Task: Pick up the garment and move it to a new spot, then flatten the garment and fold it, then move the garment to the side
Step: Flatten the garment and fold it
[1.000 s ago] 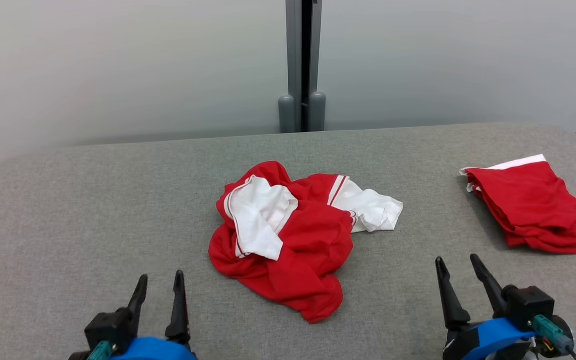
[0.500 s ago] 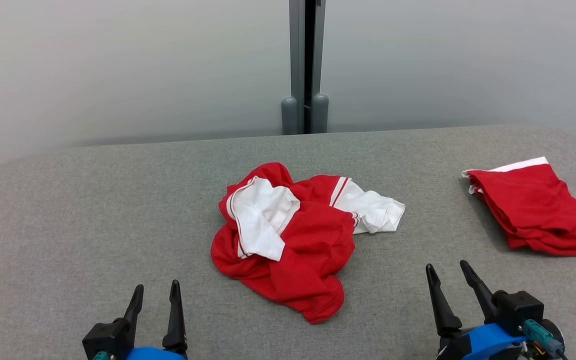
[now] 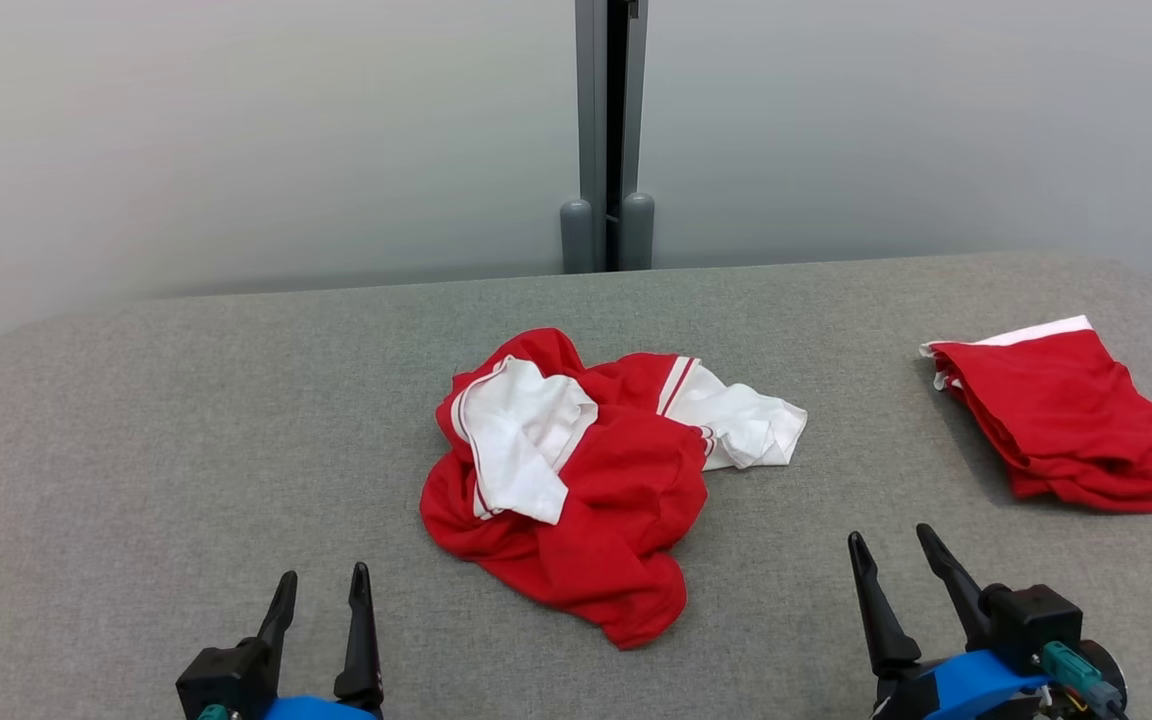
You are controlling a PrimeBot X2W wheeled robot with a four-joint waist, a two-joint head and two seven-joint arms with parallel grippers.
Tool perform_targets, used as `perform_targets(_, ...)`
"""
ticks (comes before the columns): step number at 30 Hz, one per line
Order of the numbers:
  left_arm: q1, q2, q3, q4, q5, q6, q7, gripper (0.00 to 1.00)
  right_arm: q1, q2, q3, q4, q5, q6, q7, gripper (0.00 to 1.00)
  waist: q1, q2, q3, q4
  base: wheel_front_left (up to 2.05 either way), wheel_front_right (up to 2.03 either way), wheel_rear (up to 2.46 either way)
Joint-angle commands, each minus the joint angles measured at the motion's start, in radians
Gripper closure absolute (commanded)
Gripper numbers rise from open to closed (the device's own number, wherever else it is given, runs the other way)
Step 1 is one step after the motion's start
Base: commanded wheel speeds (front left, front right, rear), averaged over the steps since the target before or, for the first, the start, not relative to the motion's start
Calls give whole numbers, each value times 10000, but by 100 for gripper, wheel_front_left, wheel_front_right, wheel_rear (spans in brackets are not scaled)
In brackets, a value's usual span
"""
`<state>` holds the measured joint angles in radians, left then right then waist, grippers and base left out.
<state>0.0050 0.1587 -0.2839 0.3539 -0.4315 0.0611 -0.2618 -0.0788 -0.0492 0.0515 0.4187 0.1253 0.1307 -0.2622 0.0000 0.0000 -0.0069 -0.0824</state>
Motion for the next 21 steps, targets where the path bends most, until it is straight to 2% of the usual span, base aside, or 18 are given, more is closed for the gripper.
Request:
perform_targets(1, 14, 7, 0, 5, 56, -53, -45, 0, 90, -25, 9, -17, -20, 1, -37, 0, 0, 0, 2, -10, 0, 0, 0)
perform_targets(6, -116, 3, -169, 38, 215, -167, -45, 0, 106, -25, 31, -44, -24, 1, -38, 0, 0, 0, 15, -41, 0, 0, 0)
perform_targets(13, -749, -148, -881, 383, 646, -433, 135, 0, -34, -25, 109, -86, -45, 1, -36, 0, 0, 0, 241, -202, 0, 0, 0)
perform_targets(21, -2017, -320, -1576, 1695, 1047, -782, 649, 0, -315, -27, 199, -160, -54, 1, -36, 0, 0, 0, 782, -536, 0, 0, 0)
